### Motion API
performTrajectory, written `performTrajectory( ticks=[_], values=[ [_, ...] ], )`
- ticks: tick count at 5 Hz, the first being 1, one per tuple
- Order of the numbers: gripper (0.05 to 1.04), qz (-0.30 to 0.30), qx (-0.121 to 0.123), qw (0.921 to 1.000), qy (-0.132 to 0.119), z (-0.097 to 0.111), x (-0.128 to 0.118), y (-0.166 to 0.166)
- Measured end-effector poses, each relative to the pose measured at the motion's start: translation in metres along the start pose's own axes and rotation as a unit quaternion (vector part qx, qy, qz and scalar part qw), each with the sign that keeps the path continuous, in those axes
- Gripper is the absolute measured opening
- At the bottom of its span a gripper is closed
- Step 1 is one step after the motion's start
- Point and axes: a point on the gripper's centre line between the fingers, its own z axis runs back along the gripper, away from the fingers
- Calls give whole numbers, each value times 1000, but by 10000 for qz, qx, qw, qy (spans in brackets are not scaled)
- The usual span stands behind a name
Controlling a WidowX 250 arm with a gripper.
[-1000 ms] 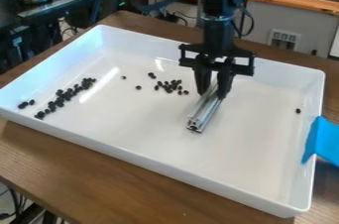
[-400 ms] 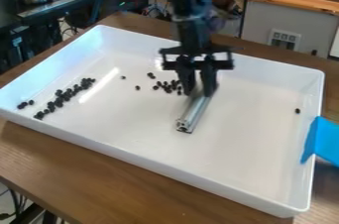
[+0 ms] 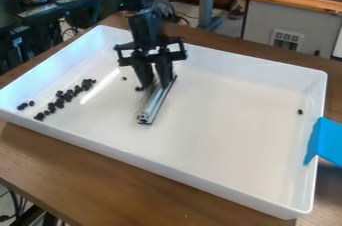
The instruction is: Sweep into pile
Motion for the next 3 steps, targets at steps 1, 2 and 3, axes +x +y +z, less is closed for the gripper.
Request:
performTrajectory(
  ticks=[1,2,3],
  values=[
    [341,288,-65,9995,-143,-1,3,8],
    [341,630,-177,9973,-330,0,7,11],
    [341,759,-242,9960,-413,1,13,10]
  ],
)
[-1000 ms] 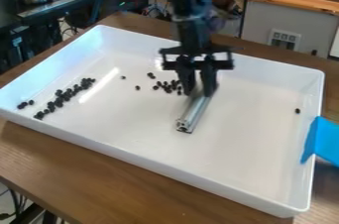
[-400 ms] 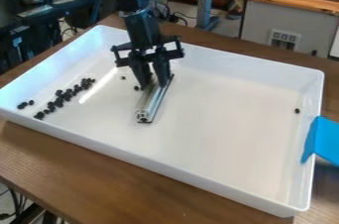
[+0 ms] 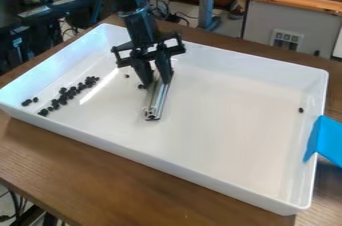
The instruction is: Sweep into pile
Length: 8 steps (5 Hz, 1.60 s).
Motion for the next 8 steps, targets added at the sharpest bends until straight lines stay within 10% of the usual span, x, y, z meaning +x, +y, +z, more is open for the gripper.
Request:
performTrajectory(
  ticks=[5,7,8],
  values=[
    [341,1162,188,9929,-143,44,-22,114],
    [341,334,-422,9985,-65,57,-15,36],
    [341,-418,-253,9987,125,46,-11,-28]
  ],
)
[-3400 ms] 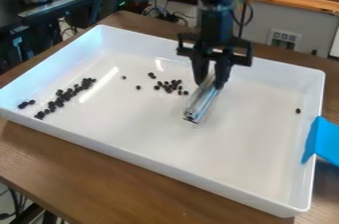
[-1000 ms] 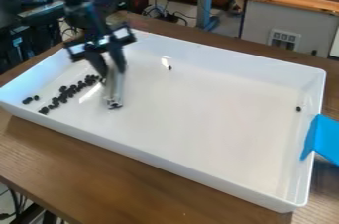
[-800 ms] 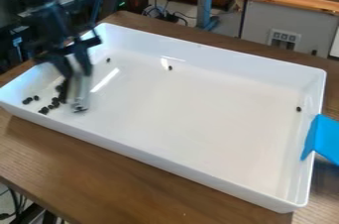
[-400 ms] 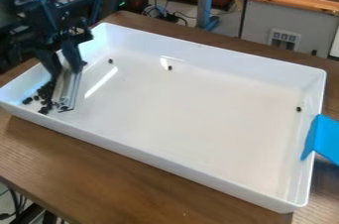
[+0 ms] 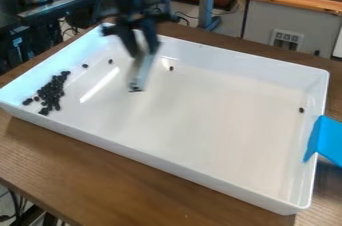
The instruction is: Sweep into pile
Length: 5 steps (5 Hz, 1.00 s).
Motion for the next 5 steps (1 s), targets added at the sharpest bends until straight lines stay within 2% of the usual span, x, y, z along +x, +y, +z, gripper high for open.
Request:
performTrajectory(
  ticks=[1,3,4,5],
  values=[
    [341,-604,-69,9981,99,-7,4,-56],
    [341,-896,-100,9954,319,-22,-13,-151],
    [340,-896,-14,9948,487,-41,-26,-177],
    [340,-863,247,9941,601,-61,-33,-187]
  ],
)
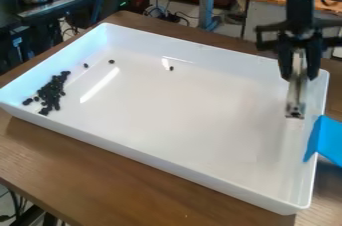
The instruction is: Sweep into pile
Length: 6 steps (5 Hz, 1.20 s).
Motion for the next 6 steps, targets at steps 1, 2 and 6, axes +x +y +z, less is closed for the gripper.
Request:
performTrajectory(
  ticks=[1,2,6],
  values=[
    [340,-56,421,9991,-48,-12,1,-6],
    [341,-146,775,9969,-2,-28,5,-6],
    [341,-174,913,9956,-114,-41,14,-1]
  ],
)
